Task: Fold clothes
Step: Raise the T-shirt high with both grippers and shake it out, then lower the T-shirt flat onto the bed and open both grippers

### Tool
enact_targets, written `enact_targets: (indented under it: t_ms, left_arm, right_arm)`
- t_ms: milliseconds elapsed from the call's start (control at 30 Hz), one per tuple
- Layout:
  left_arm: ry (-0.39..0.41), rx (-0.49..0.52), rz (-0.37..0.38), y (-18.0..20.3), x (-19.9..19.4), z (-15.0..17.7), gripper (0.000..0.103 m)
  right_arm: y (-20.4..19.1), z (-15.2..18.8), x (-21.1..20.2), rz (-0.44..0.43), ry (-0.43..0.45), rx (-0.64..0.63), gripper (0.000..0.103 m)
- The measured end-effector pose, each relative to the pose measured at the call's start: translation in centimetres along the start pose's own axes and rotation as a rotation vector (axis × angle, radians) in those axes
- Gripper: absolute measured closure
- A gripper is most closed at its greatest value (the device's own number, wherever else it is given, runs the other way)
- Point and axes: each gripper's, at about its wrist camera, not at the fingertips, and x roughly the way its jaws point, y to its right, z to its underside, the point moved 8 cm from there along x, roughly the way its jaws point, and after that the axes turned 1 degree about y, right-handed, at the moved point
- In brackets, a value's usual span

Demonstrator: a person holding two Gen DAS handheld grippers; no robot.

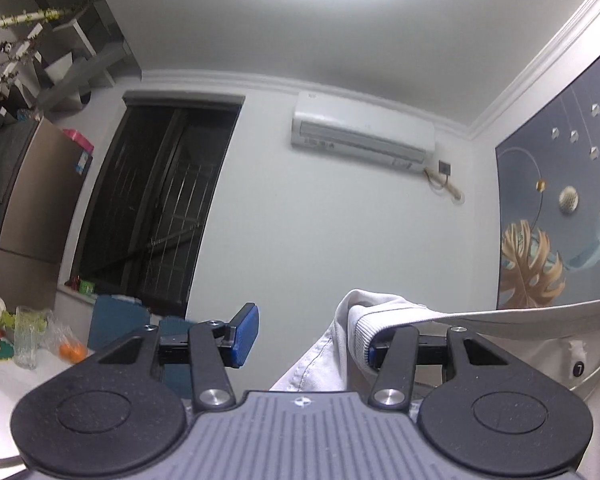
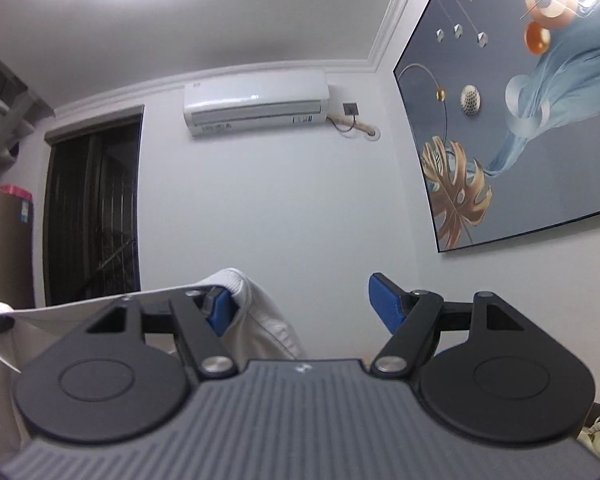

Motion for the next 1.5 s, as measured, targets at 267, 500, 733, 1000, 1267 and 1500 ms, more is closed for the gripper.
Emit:
enact_targets:
  t_ms: [267,500,733,1000,1267,1500]
  left_arm:
    - [-0.189,-0.042,0.005,-3.8,10.4,13.2,0.05]
    - [-0.308,-0.049,-0.026,-7.3,25.2,29.2,0.05]
    - [-0.477,-0.06,-0.094,-10.8,39.0,51.7,0.049]
    - [-0.737,0.02,-0.117,-13.9,49.4,73.5,0.049]
    - [-1.086,0.166,0.012,-13.8,53.0,81.3,0.011]
    - [-0.971,0.108,0.08,-12.5,48.3,73.9,0.003]
  right_arm:
    - [1.4,13.5,10.3,0.018,-0.23,0.029,0.03]
    - [3.4,29.9,25.0,0.065,-0.4,0.063,0.03]
    - [5.2,50.1,38.2,0.088,-0.517,0.047,0.031]
    - [6.9,71.5,46.3,0.07,-0.812,0.008,0.032]
    - [4.1,77.9,48.4,-0.191,-1.033,0.254,0.012]
    - [2.4,71.9,44.8,-0.174,-0.91,0.291,0.012]
